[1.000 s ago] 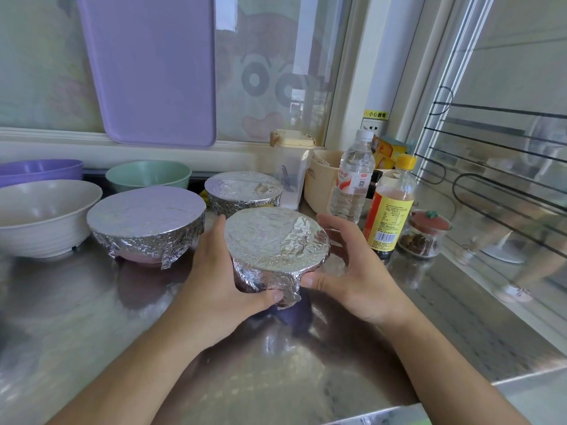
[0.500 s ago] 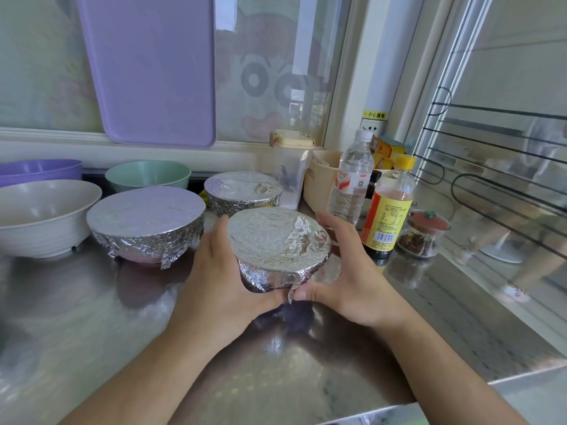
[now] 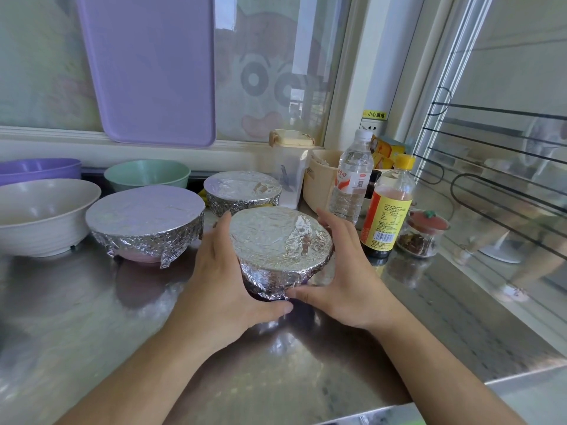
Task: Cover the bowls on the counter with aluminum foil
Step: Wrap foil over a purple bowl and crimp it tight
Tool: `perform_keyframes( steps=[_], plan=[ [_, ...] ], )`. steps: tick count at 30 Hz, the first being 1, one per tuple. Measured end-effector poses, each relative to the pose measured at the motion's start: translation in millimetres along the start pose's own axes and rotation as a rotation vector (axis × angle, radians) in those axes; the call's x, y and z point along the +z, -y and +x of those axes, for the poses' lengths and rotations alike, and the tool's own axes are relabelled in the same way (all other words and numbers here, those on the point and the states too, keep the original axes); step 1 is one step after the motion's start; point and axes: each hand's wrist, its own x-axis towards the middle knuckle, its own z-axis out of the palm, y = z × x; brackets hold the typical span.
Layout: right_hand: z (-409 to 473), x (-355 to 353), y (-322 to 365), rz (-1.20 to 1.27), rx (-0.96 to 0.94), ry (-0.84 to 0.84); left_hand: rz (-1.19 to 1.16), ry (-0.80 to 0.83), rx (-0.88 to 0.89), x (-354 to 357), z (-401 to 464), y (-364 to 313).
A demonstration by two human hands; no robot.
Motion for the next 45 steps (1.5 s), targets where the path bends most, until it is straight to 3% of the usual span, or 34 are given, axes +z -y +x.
perform_keyframes(
  steps=[14, 19, 28, 35, 45],
  plan=[
    [-1.2, 2.7, -0.7, -0.017, 0.004, 0.026, -0.012, -0.048, 0.004, 8.7, 4.4, 6.5],
    [-1.8, -5.3, -4.9, 0.223, 0.062, 0.089, -0.112, -0.031, -0.022, 3.4, 6.8, 9.1],
    [-1.9, -10.7, -1.8, 0.499, 0.189, -0.084, -0.368, 0.124, -0.103, -9.1, 12.0, 14.1],
    [-0.7, -4.3, -3.4, 0.602, 0.231, 0.06, -0.466, 0.056, -0.089, -5.4, 7.7, -6.6],
    [4.8, -7.5, -7.5, 0.571, 0.281, -0.194, -0.621, 0.275, -0.132, -12.2, 10.4, 4.7]
  ],
)
